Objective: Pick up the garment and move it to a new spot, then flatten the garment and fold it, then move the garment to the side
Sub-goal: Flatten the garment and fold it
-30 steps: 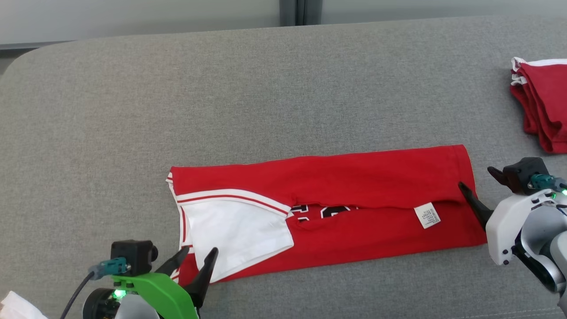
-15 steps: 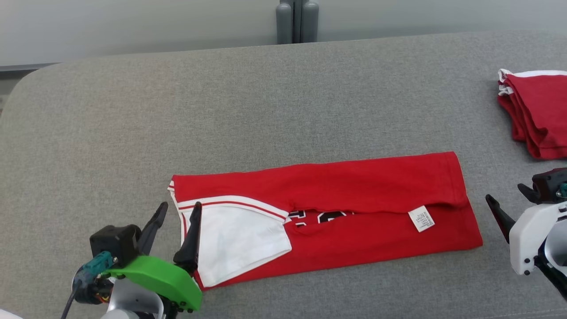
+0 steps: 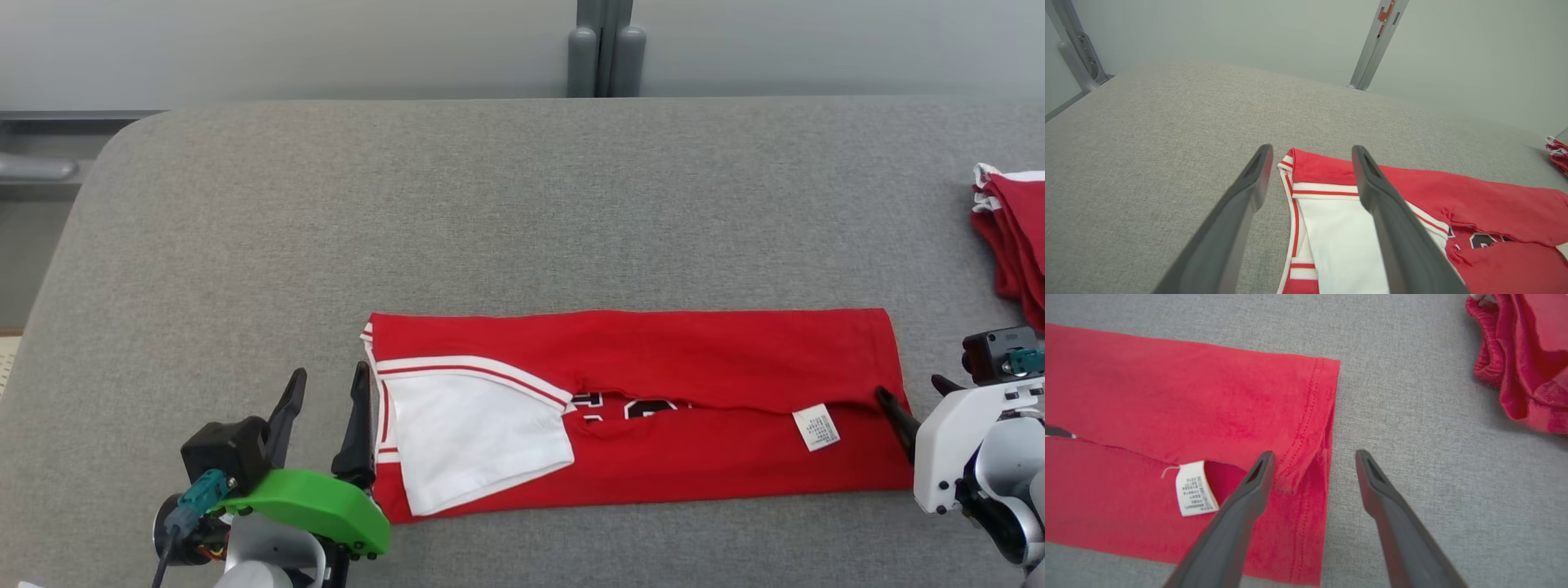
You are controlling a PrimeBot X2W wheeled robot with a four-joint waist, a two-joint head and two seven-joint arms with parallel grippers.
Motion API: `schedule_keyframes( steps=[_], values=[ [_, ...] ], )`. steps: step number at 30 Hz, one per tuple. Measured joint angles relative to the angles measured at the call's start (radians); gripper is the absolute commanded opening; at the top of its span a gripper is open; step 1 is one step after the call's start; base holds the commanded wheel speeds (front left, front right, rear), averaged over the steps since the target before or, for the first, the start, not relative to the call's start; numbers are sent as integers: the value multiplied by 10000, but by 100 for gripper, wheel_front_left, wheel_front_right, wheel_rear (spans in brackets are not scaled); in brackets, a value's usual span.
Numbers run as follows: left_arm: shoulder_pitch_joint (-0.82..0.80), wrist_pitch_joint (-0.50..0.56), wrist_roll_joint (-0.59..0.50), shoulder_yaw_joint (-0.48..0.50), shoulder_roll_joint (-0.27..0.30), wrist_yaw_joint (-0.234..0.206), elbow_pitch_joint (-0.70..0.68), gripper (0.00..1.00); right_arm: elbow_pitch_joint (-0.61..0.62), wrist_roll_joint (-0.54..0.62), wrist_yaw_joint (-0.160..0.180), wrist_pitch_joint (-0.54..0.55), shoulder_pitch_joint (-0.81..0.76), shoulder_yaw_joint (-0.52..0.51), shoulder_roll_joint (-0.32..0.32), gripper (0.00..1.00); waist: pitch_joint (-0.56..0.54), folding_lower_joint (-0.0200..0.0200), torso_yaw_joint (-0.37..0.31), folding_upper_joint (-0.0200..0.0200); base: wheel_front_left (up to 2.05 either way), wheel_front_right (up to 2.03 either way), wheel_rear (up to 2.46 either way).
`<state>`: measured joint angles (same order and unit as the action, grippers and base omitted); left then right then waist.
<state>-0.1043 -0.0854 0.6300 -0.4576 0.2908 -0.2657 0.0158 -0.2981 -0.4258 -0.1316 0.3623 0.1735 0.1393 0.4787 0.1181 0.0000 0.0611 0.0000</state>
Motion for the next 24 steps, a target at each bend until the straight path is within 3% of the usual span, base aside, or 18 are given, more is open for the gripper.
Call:
schedule_keyframes(
  steps=[14, 15, 16, 17, 18, 24],
  values=[
    [264, -69, 105, 58, 73, -130, 151, 100, -2527, 196, 0, -477, 244, -493, -606, 100, -306, 0, 782, 0, 0, 0, 0],
    [265, -65, 105, 35, 73, -130, 151, 100, -2661, 199, 0, -493, 302, -472, -637, 64, -324, 0, 777, 0, 0, 0, 0],
    [266, -52, 105, 23, 71, -132, 151, 100, -2817, 213, 0, -504, 381, -437, -667, 36, -334, 0, 763, 0, 0, 0, 0],
    [266, -48, 105, 17, 73, -132, 151, 100, -2901, 230, 0, -522, 440, -397, -685, 23, -340, 0, 747, 0, 0, 0, 0],
    [266, -38, 105, 6, 77, -132, 151, 100, -3014, 236, -2, -560, 531, -332, -723, 0, -347, 0, 720, 0, 0, 0, 0],
    [271, 25, 102, -25, 123, -242, 148, 100, -3534, 176, -13, -819, 1074, -138, -855, 0, -361, 0, 432, 0, 0, 0, 0]
  ],
)
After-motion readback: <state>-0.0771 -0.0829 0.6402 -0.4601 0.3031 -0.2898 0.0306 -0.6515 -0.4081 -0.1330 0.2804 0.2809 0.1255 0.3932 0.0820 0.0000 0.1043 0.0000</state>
